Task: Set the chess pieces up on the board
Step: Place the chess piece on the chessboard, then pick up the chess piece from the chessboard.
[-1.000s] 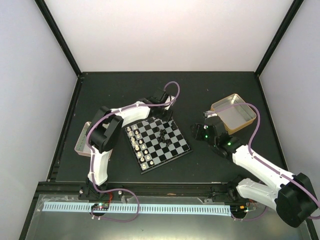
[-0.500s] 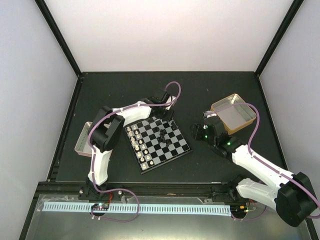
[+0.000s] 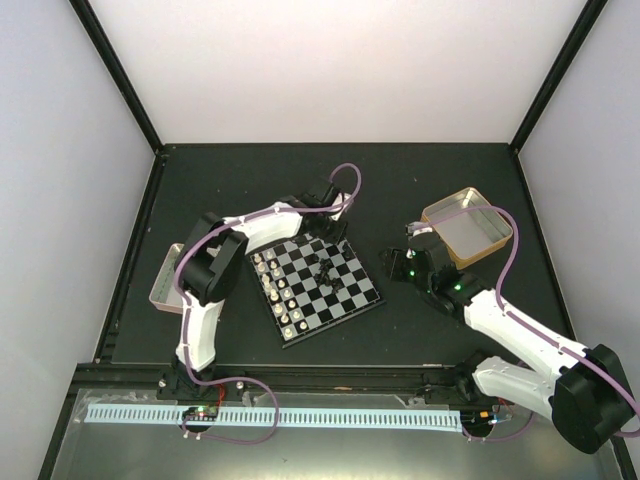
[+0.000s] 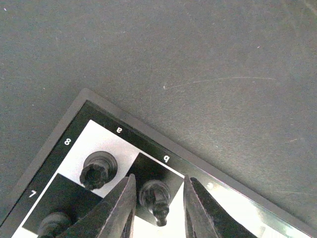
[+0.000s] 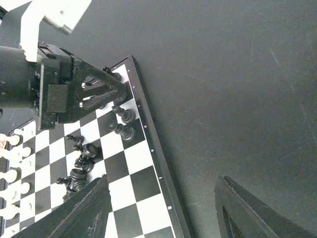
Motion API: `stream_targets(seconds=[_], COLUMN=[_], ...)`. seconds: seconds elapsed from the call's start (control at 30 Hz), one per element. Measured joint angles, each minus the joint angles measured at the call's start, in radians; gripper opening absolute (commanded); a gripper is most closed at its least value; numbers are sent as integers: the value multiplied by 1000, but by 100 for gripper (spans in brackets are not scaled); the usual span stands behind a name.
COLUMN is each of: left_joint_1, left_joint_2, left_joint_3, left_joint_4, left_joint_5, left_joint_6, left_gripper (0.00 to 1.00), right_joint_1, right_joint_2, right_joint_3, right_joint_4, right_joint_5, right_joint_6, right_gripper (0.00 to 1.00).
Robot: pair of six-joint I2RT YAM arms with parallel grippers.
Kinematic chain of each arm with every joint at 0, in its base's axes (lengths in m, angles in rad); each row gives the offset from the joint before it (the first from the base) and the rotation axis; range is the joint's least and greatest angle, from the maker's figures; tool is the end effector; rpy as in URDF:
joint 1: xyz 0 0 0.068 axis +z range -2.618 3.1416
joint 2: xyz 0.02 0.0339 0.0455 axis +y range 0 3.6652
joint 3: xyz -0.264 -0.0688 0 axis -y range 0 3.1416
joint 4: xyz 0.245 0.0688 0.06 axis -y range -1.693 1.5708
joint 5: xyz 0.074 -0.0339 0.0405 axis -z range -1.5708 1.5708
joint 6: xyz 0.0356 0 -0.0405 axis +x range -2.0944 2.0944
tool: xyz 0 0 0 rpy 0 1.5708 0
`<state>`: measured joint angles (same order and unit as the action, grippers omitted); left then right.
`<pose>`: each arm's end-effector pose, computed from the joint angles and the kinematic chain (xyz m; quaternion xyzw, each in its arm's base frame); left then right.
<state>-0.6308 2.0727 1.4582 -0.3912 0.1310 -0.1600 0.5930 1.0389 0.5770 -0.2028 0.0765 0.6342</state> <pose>0.3528 -0.2634 0.1604 0.2412 0.9276 -0.1652 0.2325 0.1826 0.1198 0.2180 0.0352 0.8979 0.2237 0.3774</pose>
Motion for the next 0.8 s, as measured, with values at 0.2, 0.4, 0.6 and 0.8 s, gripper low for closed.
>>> stream_targets(seconds=[0.2, 0.4, 0.6, 0.8], left_joint_1=[0, 8, 21, 48], left_joint_2=[-82, -293, -506, -698], left_joint_3=[-2, -43, -173, -423], left_joint_4=[-43, -64, -37, 8], left_joint_5=[18, 58, 73, 54], left_joint_6=[-21, -51, -95, -168], left_gripper=[34, 37, 40, 42], right_joint_1=[0, 0, 0, 6], right_joint_2=[0, 48, 153, 260], right_joint_3=[8, 80, 162, 213], right_joint_4=[-20, -67, -99, -105], right_joint_5=[-5, -41, -132, -224], right_joint_6=[0, -31, -104, -153], right_gripper=[58, 58, 54, 47])
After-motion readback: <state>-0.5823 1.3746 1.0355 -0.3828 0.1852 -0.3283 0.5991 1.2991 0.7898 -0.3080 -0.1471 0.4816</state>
